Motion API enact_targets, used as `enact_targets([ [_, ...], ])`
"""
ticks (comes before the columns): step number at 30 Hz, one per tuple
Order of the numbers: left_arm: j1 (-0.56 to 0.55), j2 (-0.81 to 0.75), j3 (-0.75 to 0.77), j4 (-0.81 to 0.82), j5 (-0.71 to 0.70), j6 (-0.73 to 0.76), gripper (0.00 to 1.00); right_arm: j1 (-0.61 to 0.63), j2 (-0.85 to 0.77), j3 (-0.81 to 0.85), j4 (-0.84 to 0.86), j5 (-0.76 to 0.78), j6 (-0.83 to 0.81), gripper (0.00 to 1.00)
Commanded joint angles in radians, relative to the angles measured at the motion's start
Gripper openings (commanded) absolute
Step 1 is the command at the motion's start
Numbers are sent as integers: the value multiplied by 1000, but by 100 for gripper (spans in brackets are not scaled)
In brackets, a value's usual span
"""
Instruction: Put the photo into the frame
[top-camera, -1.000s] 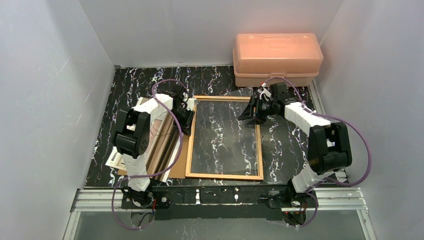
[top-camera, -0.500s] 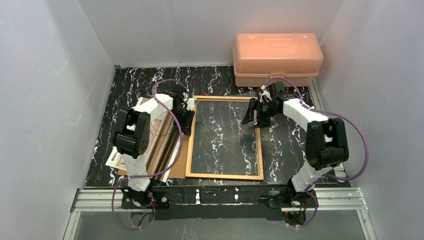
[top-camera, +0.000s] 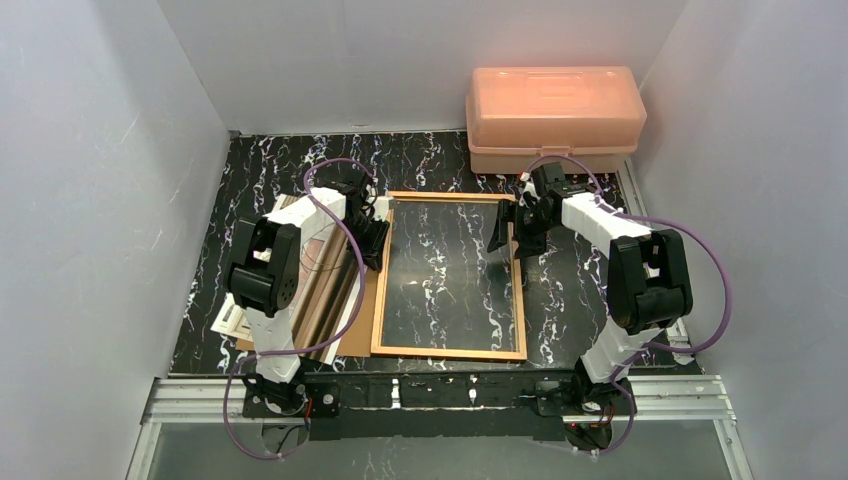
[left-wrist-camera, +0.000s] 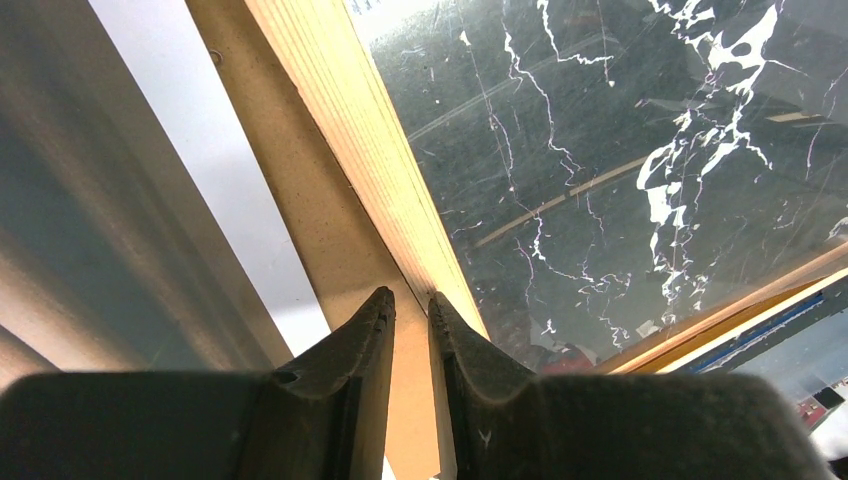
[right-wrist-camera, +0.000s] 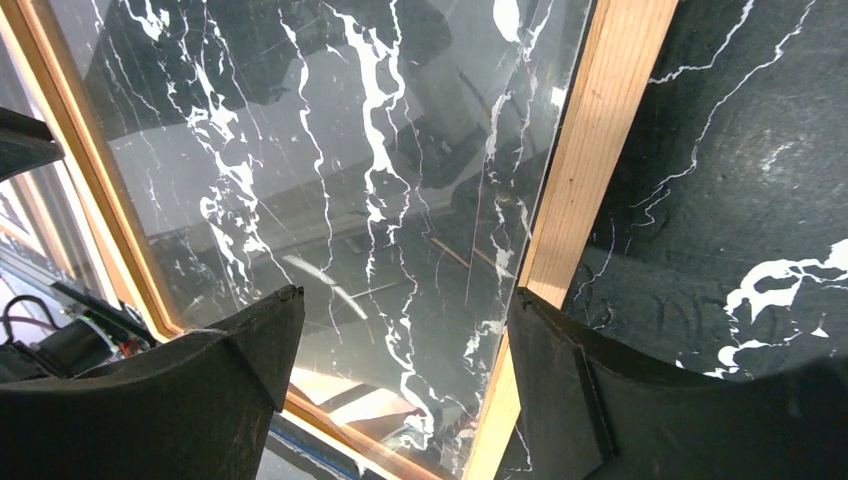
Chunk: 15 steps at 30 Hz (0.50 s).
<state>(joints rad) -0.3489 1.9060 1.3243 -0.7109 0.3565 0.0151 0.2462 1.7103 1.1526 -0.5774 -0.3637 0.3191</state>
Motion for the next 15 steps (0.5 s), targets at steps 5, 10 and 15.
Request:
enact_targets([
  [5,-2,-1,9,-15,26,3,18,23,24,53,-24,55,-19,82],
  [10,-3,-2,6,-15,27,2,17,40,34,70,-42,109,-23,83],
  [15,-2,-3,8,-15,27,4,17,58,31,99,-69,187,-26,87],
])
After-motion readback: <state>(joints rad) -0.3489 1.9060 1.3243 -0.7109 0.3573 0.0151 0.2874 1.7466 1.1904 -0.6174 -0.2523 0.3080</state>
